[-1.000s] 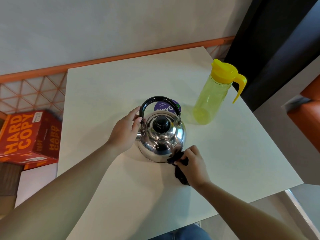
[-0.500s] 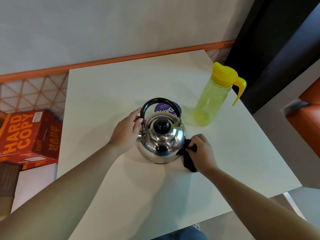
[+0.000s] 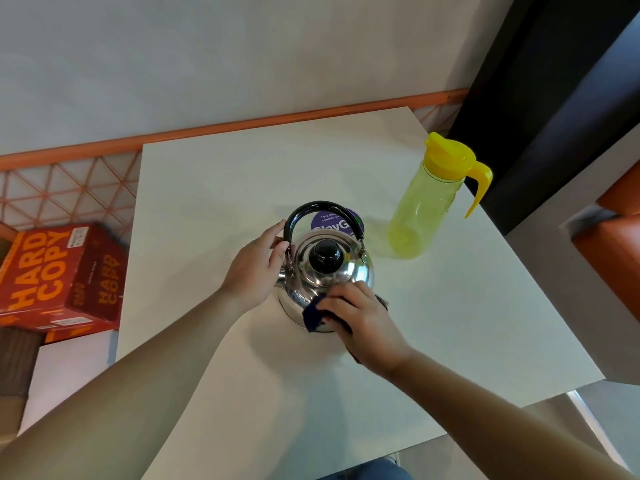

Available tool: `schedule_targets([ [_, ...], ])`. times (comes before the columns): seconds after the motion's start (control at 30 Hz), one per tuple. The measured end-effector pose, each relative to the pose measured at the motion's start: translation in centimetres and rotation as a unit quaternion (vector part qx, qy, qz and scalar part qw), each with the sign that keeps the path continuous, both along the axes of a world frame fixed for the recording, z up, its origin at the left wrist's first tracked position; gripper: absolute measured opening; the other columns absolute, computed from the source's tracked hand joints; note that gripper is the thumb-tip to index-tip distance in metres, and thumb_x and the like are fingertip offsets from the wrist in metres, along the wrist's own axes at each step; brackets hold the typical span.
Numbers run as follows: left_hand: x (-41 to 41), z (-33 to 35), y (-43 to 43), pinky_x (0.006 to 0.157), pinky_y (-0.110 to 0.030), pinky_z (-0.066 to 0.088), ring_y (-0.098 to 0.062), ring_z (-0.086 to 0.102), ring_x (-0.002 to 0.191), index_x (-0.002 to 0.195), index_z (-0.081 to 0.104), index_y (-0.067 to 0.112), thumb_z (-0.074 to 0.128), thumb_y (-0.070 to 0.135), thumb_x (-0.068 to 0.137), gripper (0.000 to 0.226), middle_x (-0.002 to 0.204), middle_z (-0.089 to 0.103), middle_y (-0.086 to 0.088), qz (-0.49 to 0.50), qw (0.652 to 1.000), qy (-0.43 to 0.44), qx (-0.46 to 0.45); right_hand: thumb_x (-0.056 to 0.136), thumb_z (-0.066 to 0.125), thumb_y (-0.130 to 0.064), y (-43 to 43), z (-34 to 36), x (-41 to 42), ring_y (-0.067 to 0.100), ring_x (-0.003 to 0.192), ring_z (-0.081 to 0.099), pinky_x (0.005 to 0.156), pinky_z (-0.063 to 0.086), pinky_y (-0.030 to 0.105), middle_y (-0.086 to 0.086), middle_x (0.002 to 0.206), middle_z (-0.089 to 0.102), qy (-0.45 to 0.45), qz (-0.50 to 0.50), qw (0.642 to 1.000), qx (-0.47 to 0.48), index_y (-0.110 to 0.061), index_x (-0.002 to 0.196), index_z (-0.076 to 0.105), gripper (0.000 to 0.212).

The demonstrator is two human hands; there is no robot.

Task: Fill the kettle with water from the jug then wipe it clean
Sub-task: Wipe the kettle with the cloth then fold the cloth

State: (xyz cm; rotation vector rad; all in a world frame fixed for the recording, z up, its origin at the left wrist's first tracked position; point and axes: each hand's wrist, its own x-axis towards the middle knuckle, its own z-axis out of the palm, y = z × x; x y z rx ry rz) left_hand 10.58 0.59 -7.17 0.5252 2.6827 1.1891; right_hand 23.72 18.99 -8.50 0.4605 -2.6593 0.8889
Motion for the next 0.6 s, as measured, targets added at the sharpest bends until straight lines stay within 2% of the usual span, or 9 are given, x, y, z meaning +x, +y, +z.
schedule_targets([
  [0.1, 0.0, -0.1, 0.0, 0.085, -0.024, 0.038, -0.011, 0.056, 0.106, 0.144, 0.033, 0.030, 0.036, 0.035, 0.100, 0.044, 0.118, 0.063, 0.010, 0.000, 1.000, -0.003, 0.001, 0.088, 0.061, -0.010, 1.2, -0.2, 0.7, 0.020, 0.096, 0.048, 0.085, 0.044, 0.027, 0.004, 0.103, 0.060, -0.002, -0.016, 1.000, 0.000, -0.012, 0.103, 0.067, 0.017],
  [0.27, 0.0, -0.1, 0.1, 0.085, -0.025, 0.038, -0.011, 0.056, 0.102, 0.143, 0.036, 0.027, 0.038, 0.033, 0.100, 0.044, 0.116, 0.063, 0.009, 0.002, 1.000, 0.010, 0.007, 0.086, 0.063, -0.006, 0.0, 1.4, -2.1, 0.027, 0.094, 0.051, 0.084, 0.045, 0.031, 0.008, 0.099, 0.058, 0.012, -0.098, 0.995, -0.017, -0.010, 0.101, 0.070, 0.017],
  [0.4, 0.0, 0.0, 0.0, 0.084, -0.023, 0.036, -0.004, 0.051, 0.101, 0.143, 0.036, 0.029, 0.038, 0.034, 0.100, 0.043, 0.107, 0.056, 0.018, 0.008, 1.000, 0.006, 0.004, 0.087, 0.061, -0.011, -1.5, 1.4, -1.7, 0.026, 0.088, 0.049, 0.075, 0.047, 0.035, 0.010, 0.093, 0.054, 0.000, -0.021, 0.999, 0.046, -0.011, 0.104, 0.068, 0.018],
  [0.47, 0.0, -0.1, 0.1, 0.084, -0.024, 0.037, -0.006, 0.053, 0.103, 0.143, 0.035, 0.030, 0.038, 0.035, 0.100, 0.044, 0.110, 0.059, 0.017, 0.007, 1.000, 0.004, 0.004, 0.086, 0.062, -0.010, -0.8, 1.2, -0.9, 0.027, 0.089, 0.051, 0.072, 0.049, 0.037, 0.010, 0.095, 0.054, -0.016, 0.002, 0.998, 0.056, -0.013, 0.106, 0.068, 0.020],
  [0.6, 0.0, -0.2, 0.1, 0.084, -0.024, 0.038, -0.009, 0.055, 0.104, 0.142, 0.036, 0.030, 0.037, 0.035, 0.100, 0.043, 0.117, 0.063, 0.011, 0.011, 1.000, 0.009, 0.010, 0.084, 0.064, -0.011, -0.1, 2.2, -1.9, 0.031, 0.091, 0.053, 0.072, 0.053, 0.040, 0.011, 0.096, 0.053, 0.001, -0.097, 0.995, 0.013, -0.008, 0.099, 0.070, 0.016],
])
